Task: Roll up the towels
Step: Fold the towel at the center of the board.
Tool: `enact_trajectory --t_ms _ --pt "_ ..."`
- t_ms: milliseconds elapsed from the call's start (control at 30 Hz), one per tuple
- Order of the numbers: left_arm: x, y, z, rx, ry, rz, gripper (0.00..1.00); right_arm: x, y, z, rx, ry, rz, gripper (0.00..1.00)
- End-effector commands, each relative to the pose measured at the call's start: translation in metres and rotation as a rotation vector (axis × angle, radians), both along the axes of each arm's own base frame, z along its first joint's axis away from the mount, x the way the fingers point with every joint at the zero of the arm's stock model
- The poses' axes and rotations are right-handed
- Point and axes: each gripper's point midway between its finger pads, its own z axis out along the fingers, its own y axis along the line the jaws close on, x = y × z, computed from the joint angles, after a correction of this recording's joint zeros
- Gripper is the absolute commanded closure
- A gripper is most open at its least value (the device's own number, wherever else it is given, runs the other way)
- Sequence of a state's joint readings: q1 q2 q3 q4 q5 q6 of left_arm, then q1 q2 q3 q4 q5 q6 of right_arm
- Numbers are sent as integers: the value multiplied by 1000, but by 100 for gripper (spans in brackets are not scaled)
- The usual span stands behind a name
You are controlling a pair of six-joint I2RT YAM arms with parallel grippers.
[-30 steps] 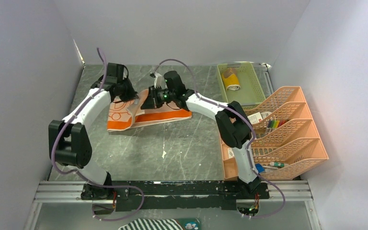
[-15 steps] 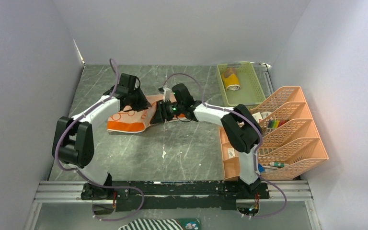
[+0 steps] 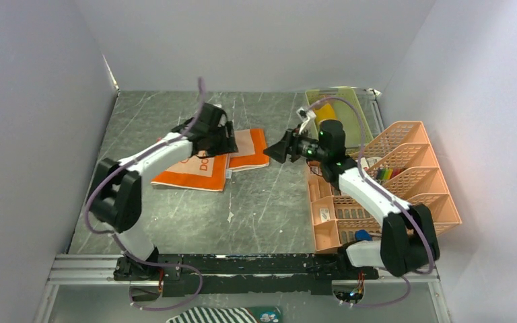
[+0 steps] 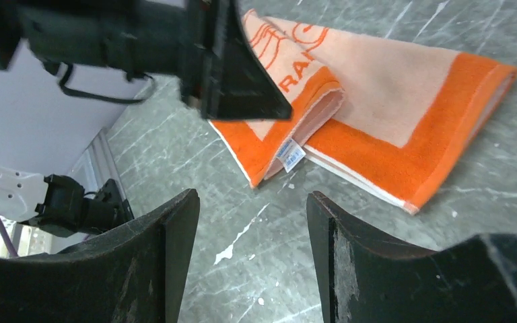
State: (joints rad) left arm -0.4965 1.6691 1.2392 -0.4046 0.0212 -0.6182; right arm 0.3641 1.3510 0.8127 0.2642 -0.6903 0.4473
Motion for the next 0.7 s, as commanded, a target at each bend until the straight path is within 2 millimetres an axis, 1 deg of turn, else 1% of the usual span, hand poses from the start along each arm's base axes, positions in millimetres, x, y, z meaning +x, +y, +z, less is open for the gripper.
enact_trajectory --t_ms 0,67,167,233,267,333,467,600,667 --pt "-8 -2 -44 280 30 -28 31 -11 -24 10 -15 -58 -82 40" --pt "-8 -5 -57 350 31 -18 31 -18 -34 6 -31 -58 -107 40" --pt "-7 1 -74 474 48 34 34 -29 -44 0 -49 -47 -118 40" --pt "-4 5 -79 536 46 70 35 -34 -48 -3 -59 -48 -118 40" --pt "-3 5 -78 551 37 82 35 -37 -49 -4 -64 -48 -114 40" --pt "0 2 -73 552 15 93 35 -41 -51 -7 -73 -46 -111 40" --pt "-4 -17 -54 515 -18 80 35 -49 -47 -8 -53 -43 -93 40" --pt "-16 -38 -33 421 -22 42 35 -51 -45 -10 -74 -54 -93 39" --pt "-21 -42 -22 376 -29 37 35 -51 -46 -11 -93 -61 -98 40"
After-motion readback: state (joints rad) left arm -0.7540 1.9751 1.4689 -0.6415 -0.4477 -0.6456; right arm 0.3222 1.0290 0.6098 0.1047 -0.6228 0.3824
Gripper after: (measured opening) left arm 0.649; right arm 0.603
